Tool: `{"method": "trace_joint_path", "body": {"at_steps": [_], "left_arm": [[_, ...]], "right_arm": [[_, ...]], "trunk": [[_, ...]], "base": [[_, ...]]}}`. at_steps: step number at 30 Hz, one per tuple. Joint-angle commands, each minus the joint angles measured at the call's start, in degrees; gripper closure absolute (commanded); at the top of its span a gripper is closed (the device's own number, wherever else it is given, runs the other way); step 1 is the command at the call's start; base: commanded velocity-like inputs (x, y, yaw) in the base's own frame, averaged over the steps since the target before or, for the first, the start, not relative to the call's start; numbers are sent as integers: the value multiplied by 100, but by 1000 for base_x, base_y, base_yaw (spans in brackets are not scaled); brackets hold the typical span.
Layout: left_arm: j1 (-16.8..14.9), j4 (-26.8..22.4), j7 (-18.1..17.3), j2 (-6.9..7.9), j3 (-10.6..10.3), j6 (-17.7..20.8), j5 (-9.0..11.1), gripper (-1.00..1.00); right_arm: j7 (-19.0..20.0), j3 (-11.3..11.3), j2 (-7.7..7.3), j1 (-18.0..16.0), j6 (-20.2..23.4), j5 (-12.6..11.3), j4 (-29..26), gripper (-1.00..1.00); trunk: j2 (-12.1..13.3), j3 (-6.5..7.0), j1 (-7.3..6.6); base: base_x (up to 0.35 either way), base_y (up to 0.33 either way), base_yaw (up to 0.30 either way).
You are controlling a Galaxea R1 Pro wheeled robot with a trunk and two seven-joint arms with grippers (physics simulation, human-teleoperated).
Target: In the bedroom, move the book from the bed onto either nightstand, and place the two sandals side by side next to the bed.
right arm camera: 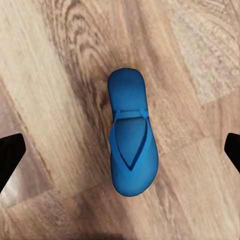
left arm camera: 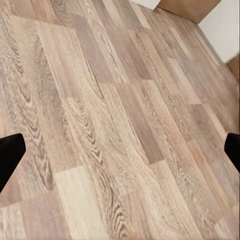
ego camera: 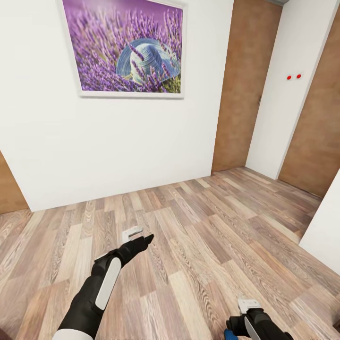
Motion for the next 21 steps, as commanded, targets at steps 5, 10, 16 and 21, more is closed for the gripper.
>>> {"method": "trace_joint_path", "body": {"at_steps": [5, 10, 16, 21], "left_arm": [[-3, -13, -164, 6, 10, 23, 67, -100], [-3, -1, -363, 1, 4, -5, 82, -100], [-3, -12, -445, 0, 9, -14, 85, -100], [-3, -5, -464, 0, 2, -28, 82, -100]], "right_arm": [[5, -7, -5, -1, 41, 12, -30, -100], [1, -6, -8, -1, 47, 10, -30, -100], [1, -2, -8, -1, 50, 10, -29, -100], [1, -1, -2, -1, 49, 10, -15, -100]], "trunk": [[-204, -96, 109], [-405, -186, 219], [-491, -310, 273], [-497, -421, 286]], "base": [[0, 0, 0], [0, 0, 0], [0, 0, 0], [0, 0, 0]]}}
